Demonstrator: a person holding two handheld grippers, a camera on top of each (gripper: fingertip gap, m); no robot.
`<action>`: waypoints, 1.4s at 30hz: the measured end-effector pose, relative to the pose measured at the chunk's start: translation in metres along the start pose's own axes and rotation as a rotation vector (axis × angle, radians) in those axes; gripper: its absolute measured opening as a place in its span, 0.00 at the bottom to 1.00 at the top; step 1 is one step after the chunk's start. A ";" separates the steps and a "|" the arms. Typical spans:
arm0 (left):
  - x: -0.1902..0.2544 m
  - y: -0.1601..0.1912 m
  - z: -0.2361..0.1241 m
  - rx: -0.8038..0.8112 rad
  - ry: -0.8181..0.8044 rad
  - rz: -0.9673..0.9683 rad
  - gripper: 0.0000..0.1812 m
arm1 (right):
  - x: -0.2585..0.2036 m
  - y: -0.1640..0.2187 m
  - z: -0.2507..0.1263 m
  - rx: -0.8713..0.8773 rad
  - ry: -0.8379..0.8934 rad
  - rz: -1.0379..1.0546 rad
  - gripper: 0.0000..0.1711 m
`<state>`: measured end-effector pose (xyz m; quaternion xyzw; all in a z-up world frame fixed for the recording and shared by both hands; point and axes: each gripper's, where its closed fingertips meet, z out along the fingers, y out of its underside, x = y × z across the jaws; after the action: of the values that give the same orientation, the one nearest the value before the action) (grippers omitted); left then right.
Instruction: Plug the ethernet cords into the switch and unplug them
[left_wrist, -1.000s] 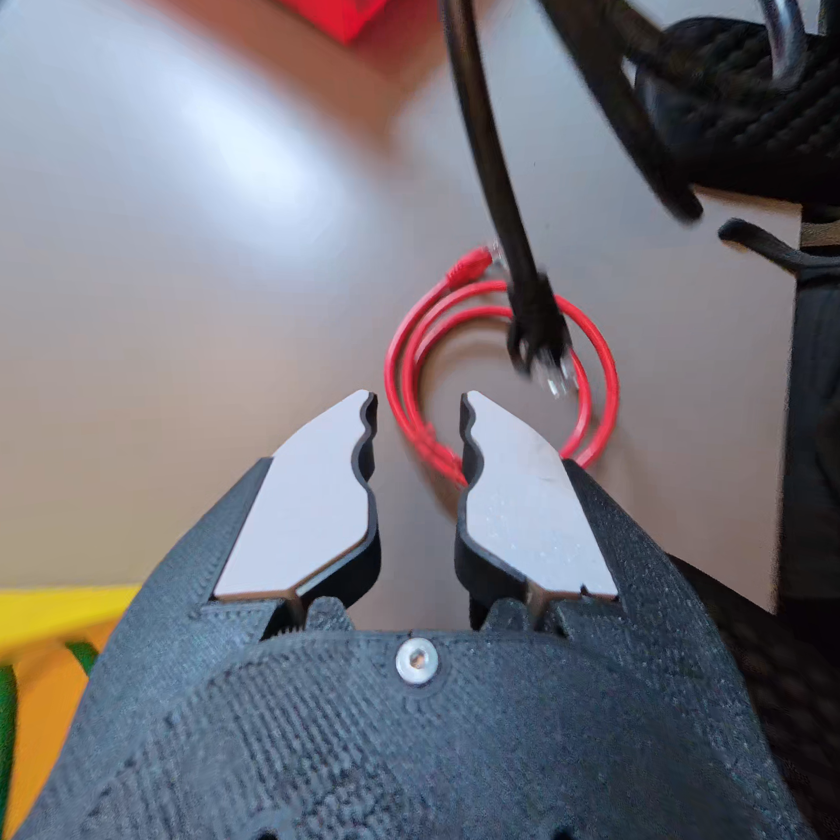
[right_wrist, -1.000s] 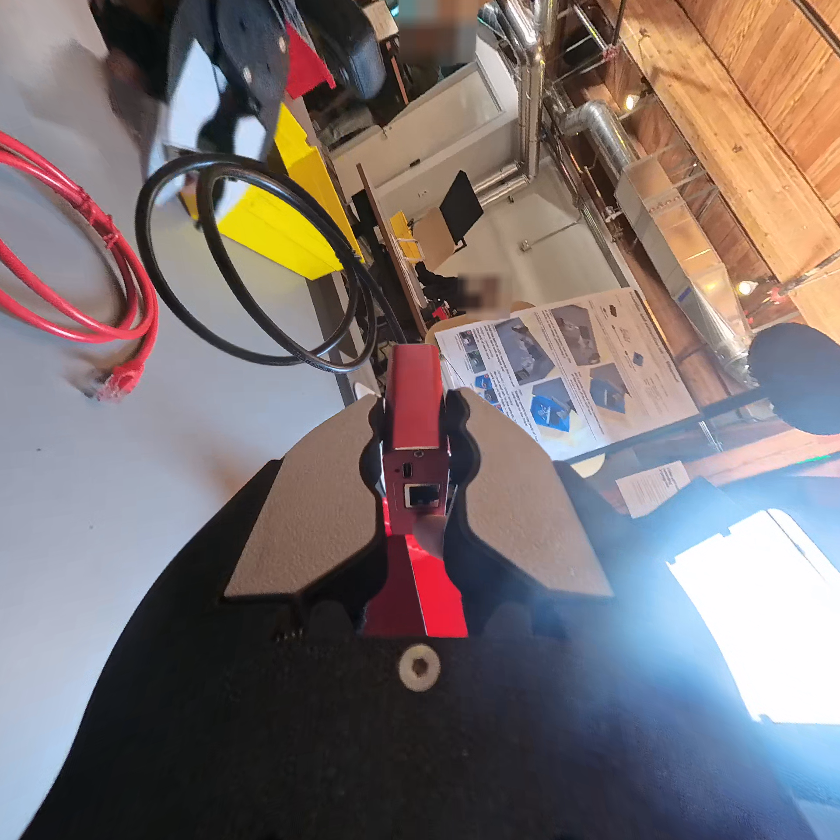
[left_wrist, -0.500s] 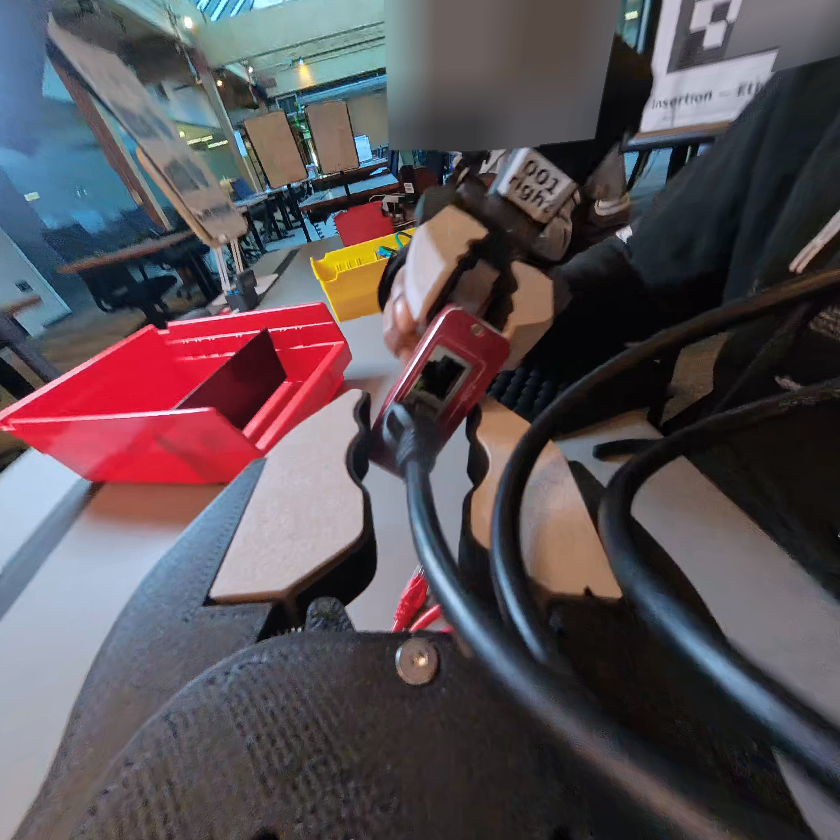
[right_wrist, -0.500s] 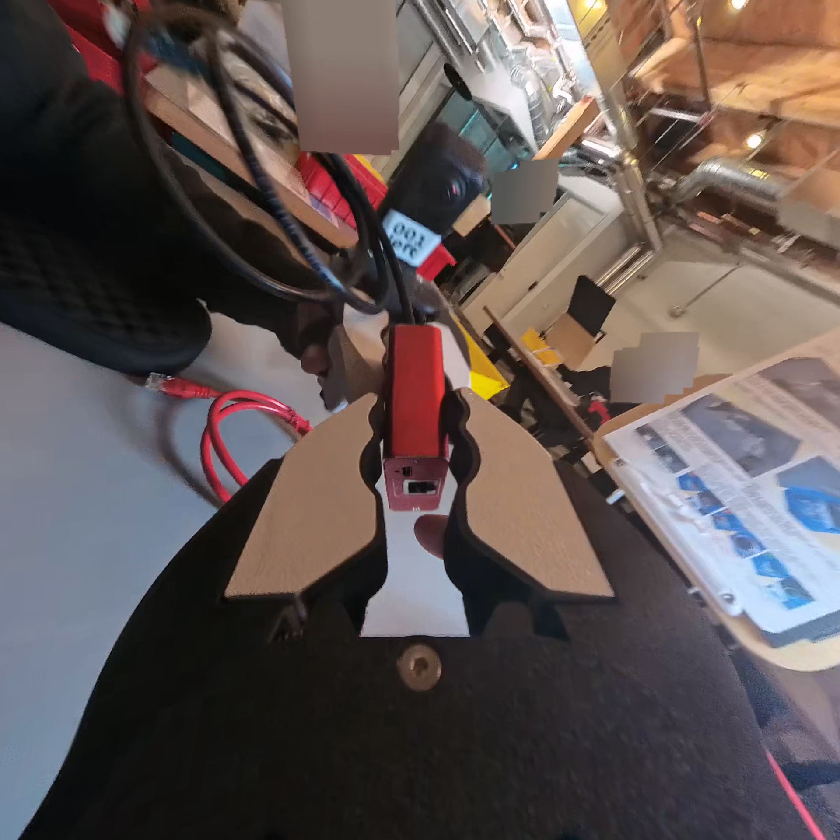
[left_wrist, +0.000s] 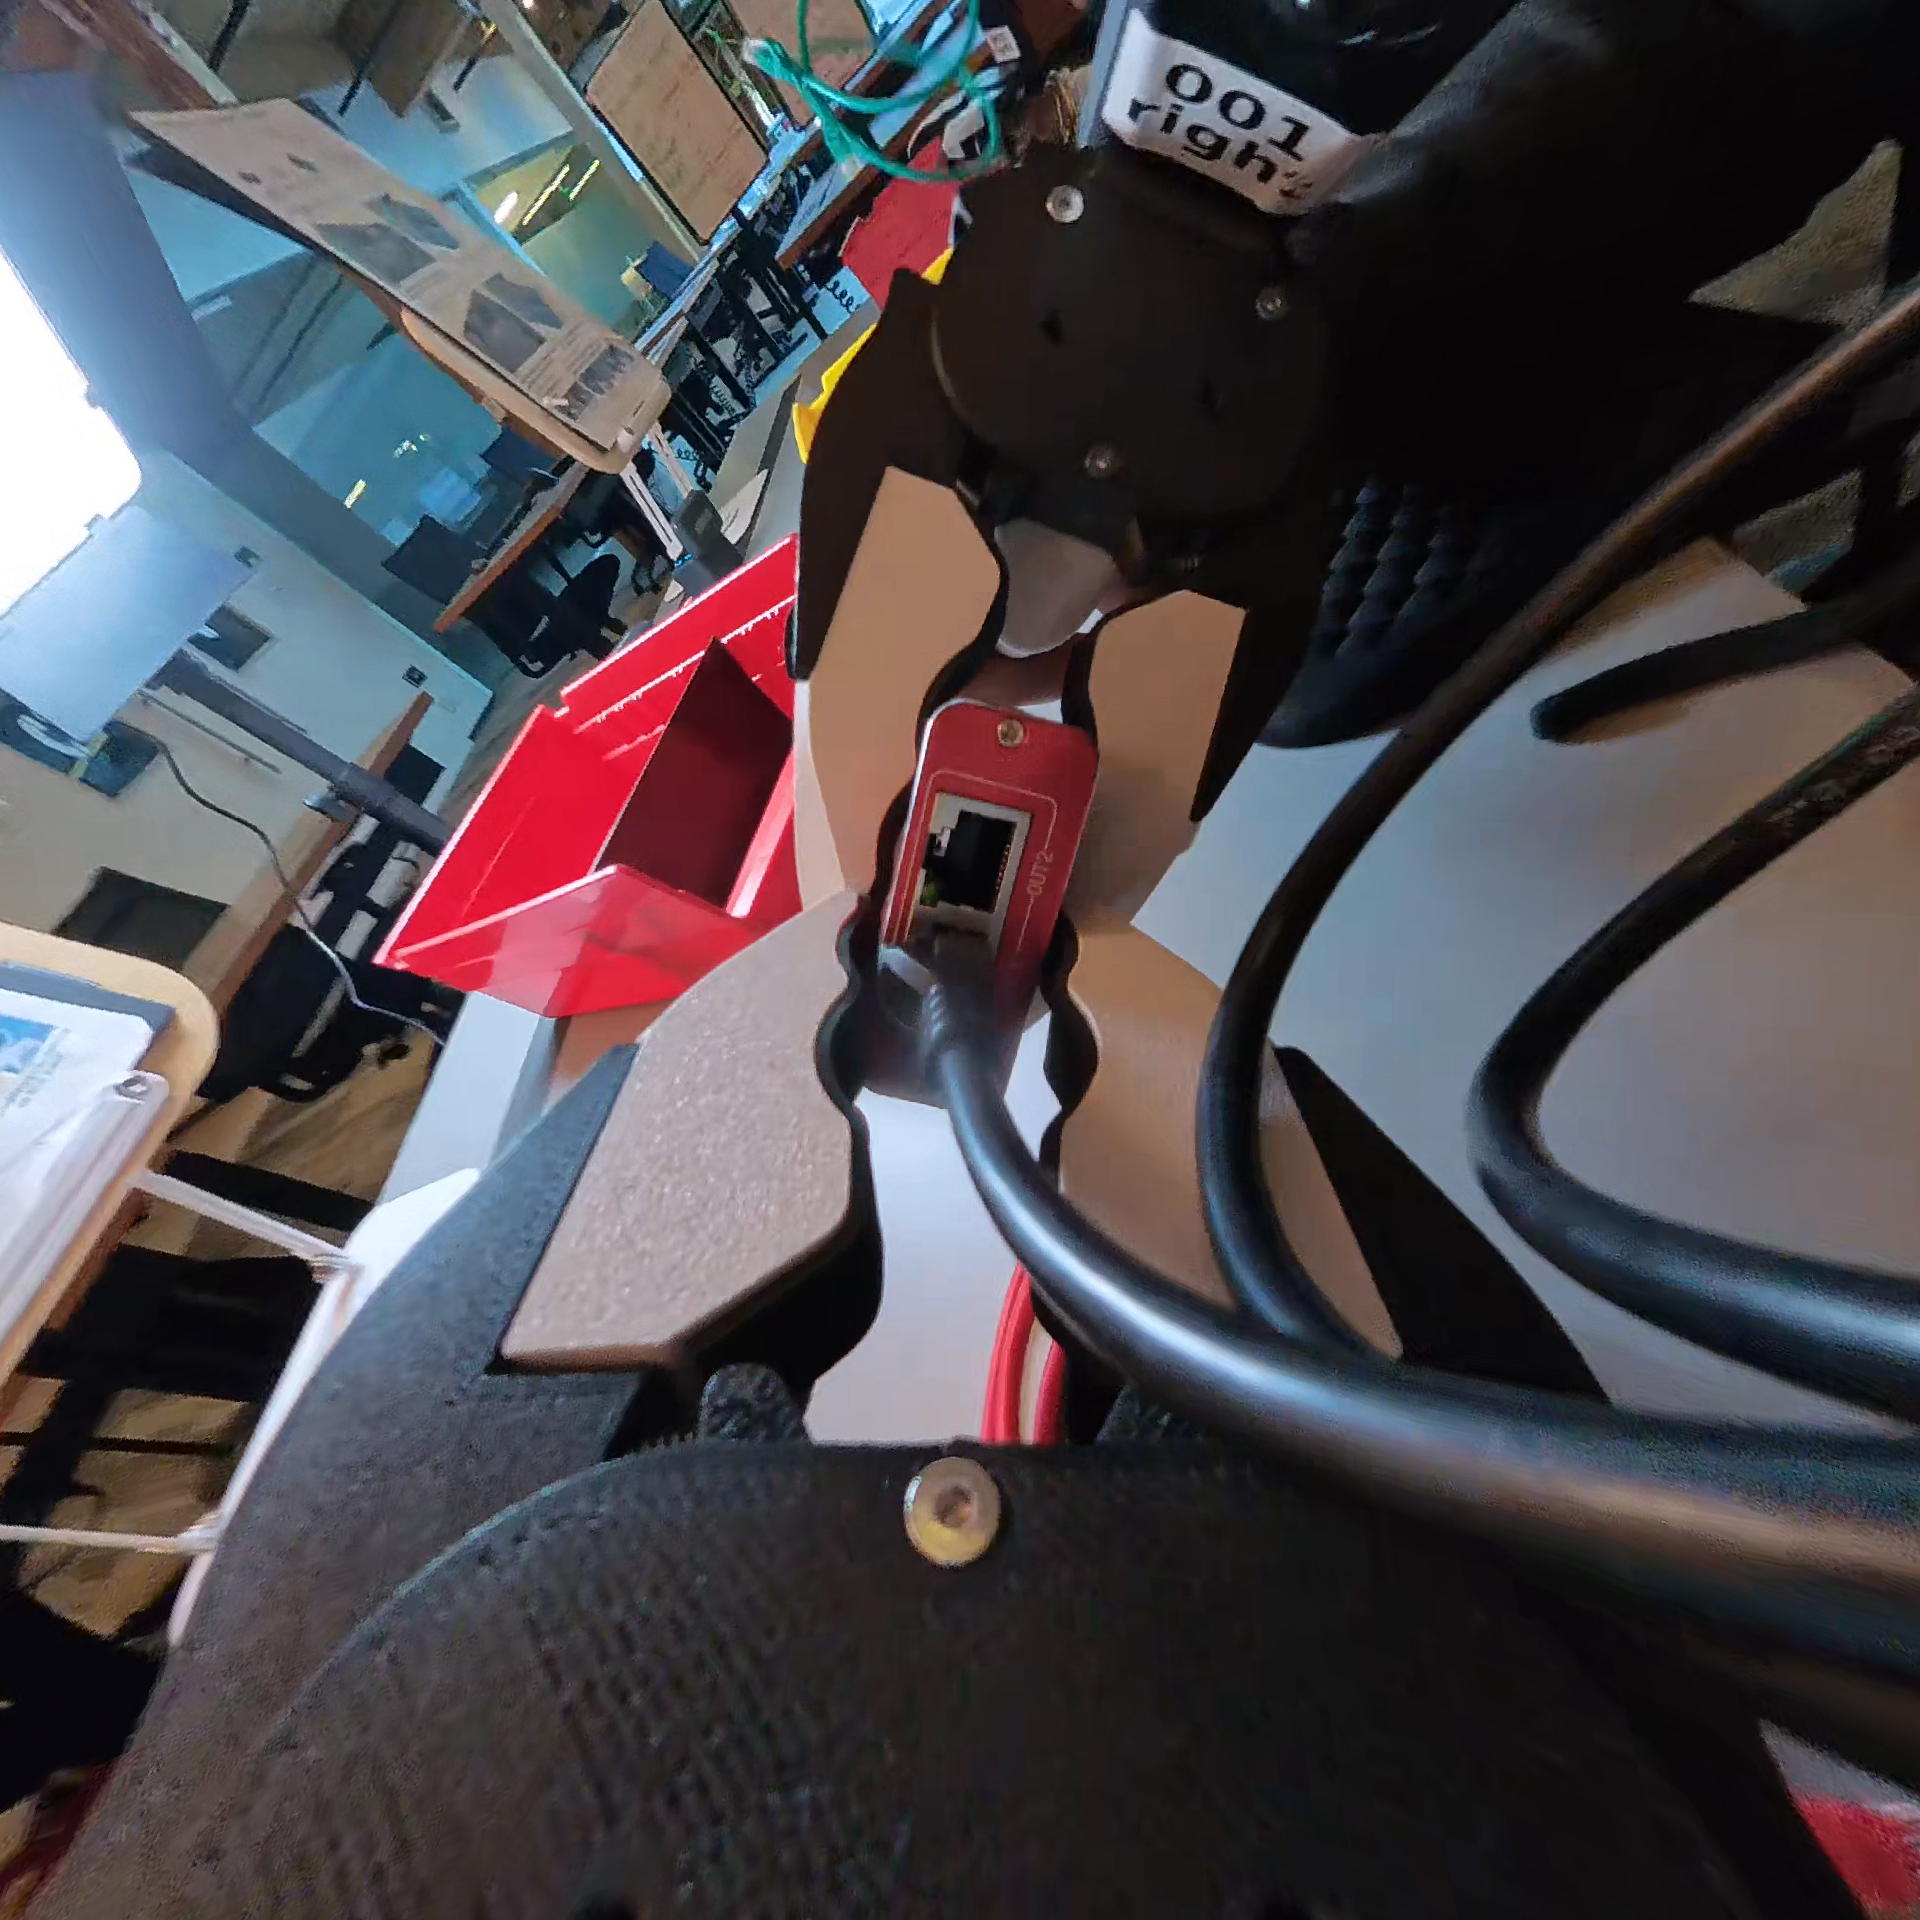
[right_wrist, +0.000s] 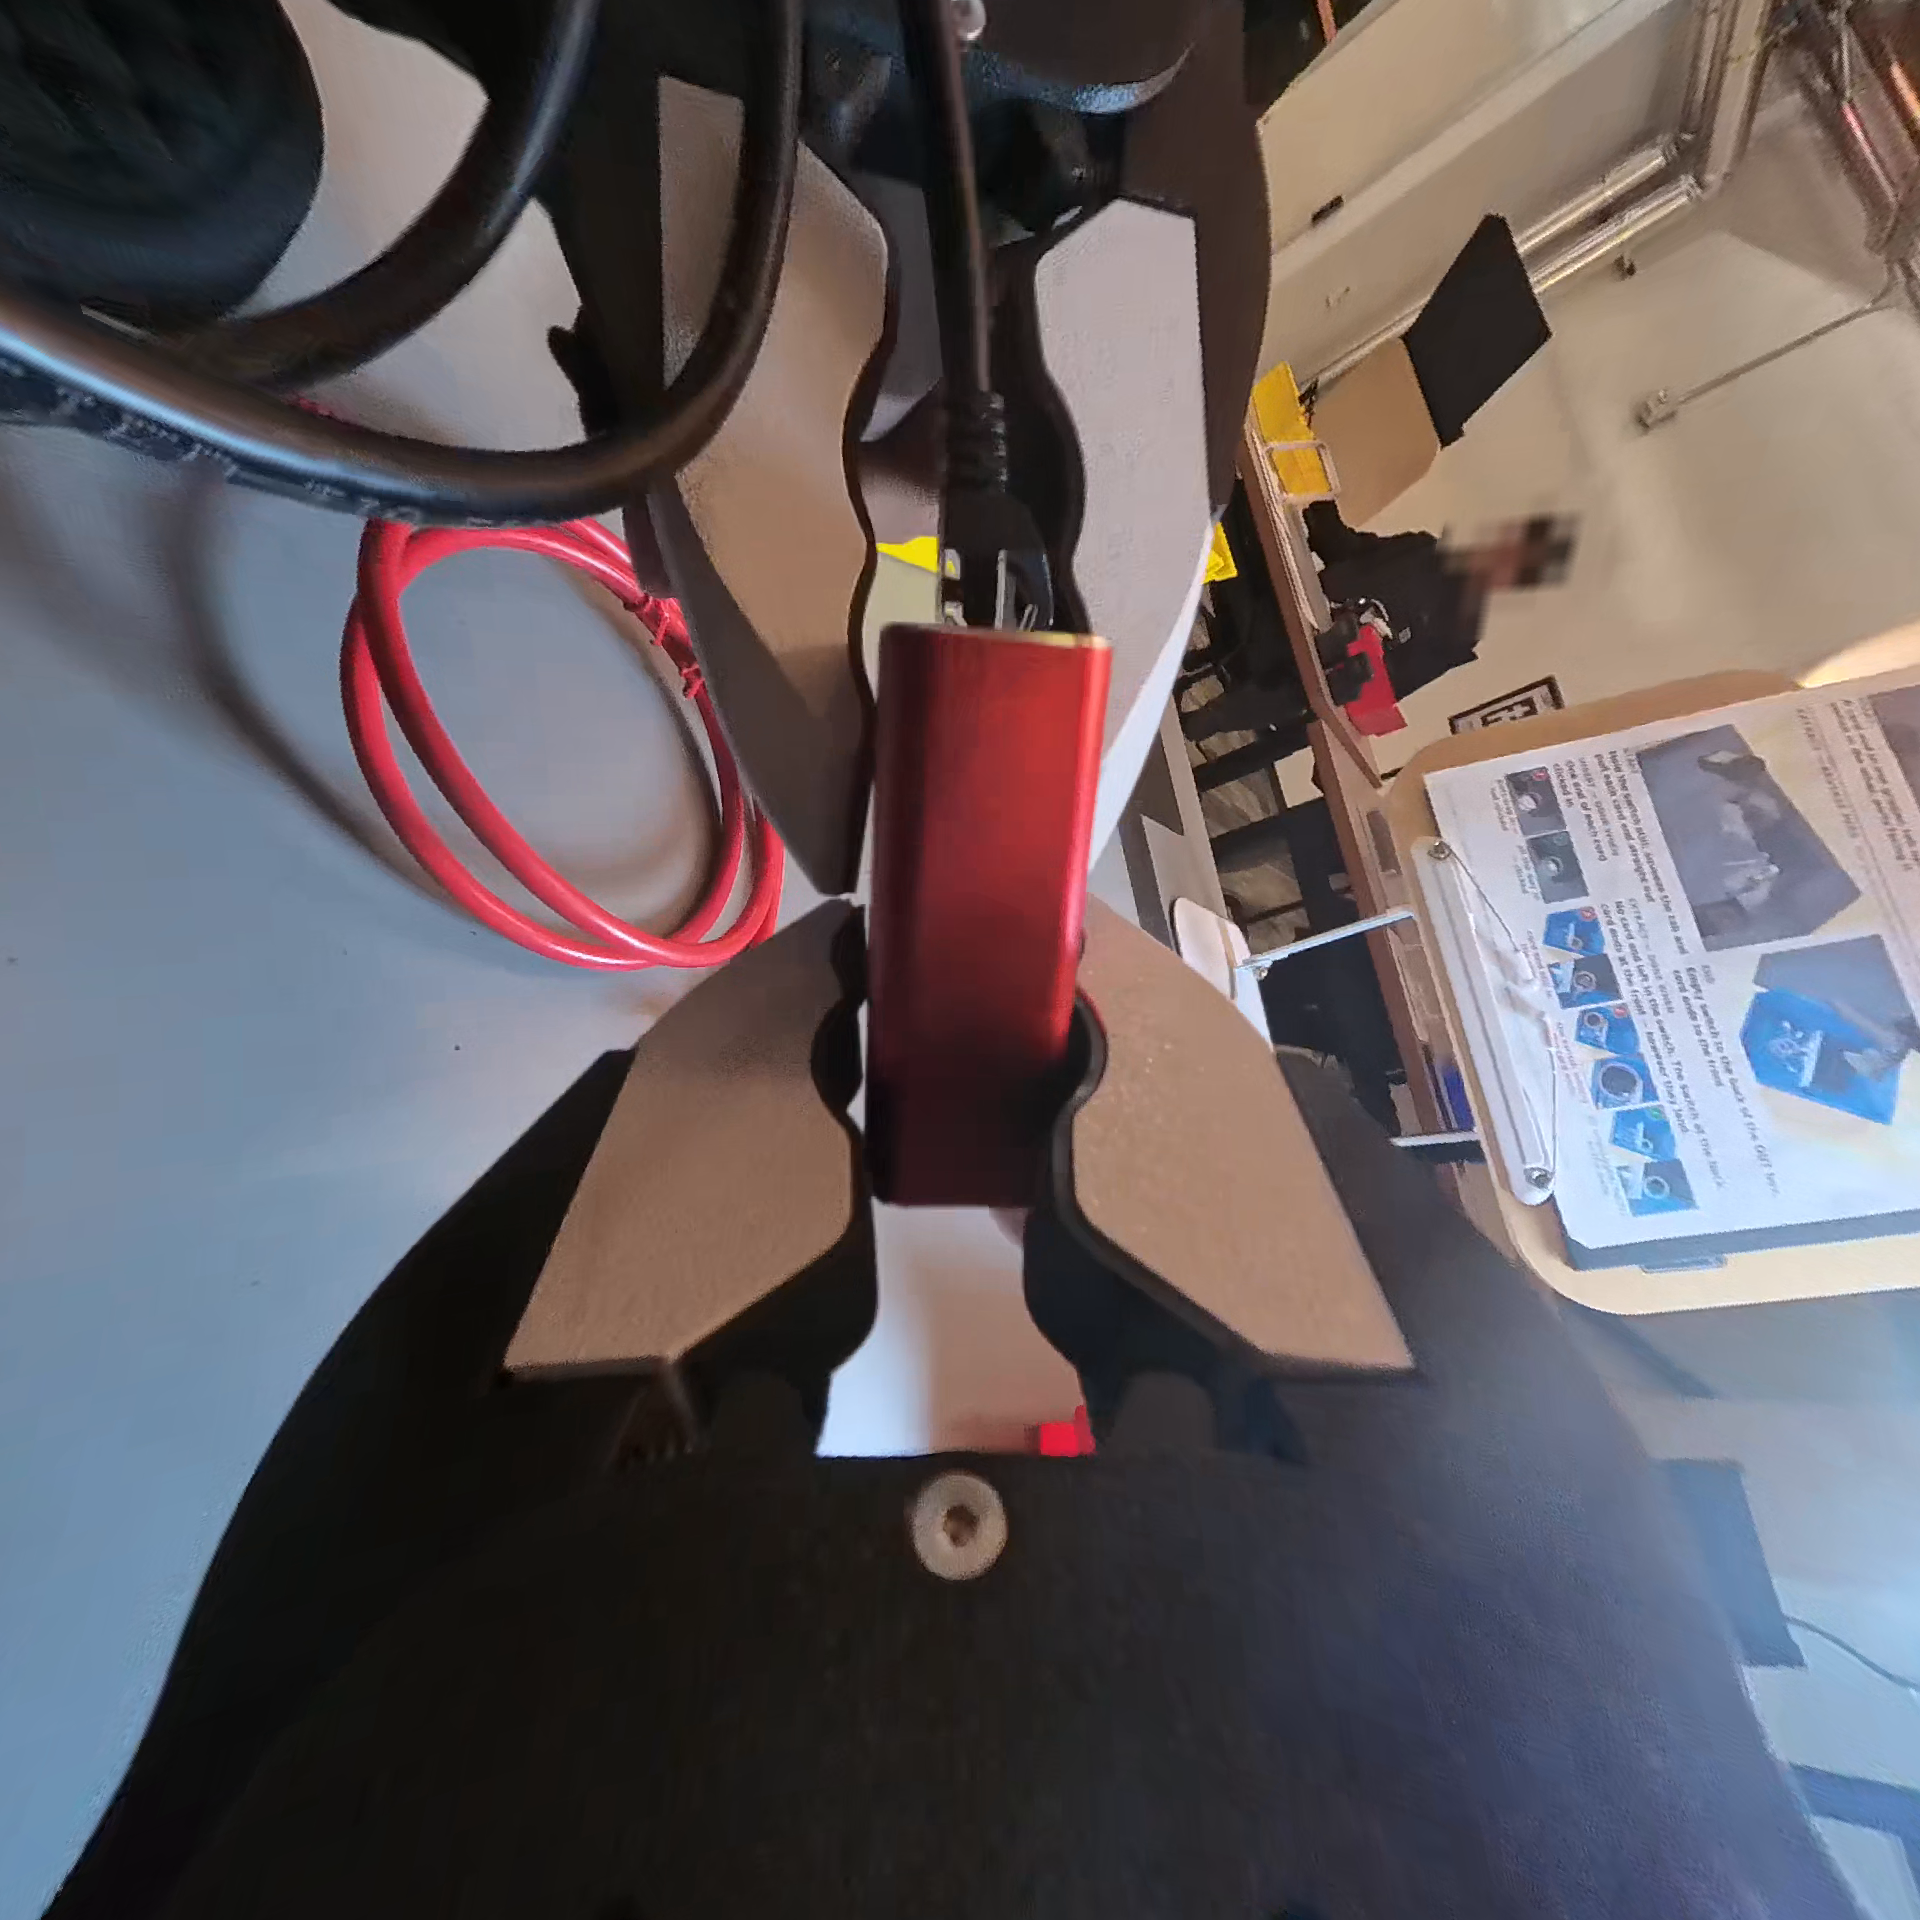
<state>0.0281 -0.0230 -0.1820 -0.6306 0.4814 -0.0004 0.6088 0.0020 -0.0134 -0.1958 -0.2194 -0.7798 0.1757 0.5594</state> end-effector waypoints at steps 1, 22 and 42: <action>0.001 0.000 0.000 -0.016 -0.005 0.030 0.17 | 0.000 0.000 0.000 0.004 0.014 -0.019 0.18; 0.021 0.118 -0.010 -0.456 0.280 -0.456 0.22 | 0.037 0.016 -0.032 0.173 0.126 0.140 0.17; 0.024 0.121 0.026 -0.546 0.523 -0.384 0.14 | 0.056 0.043 -0.049 0.139 0.192 0.159 0.17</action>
<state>-0.0176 0.0071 -0.2955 -0.8255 0.4760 -0.1463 0.2656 0.0389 0.0549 -0.1583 -0.2572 -0.6889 0.2512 0.6294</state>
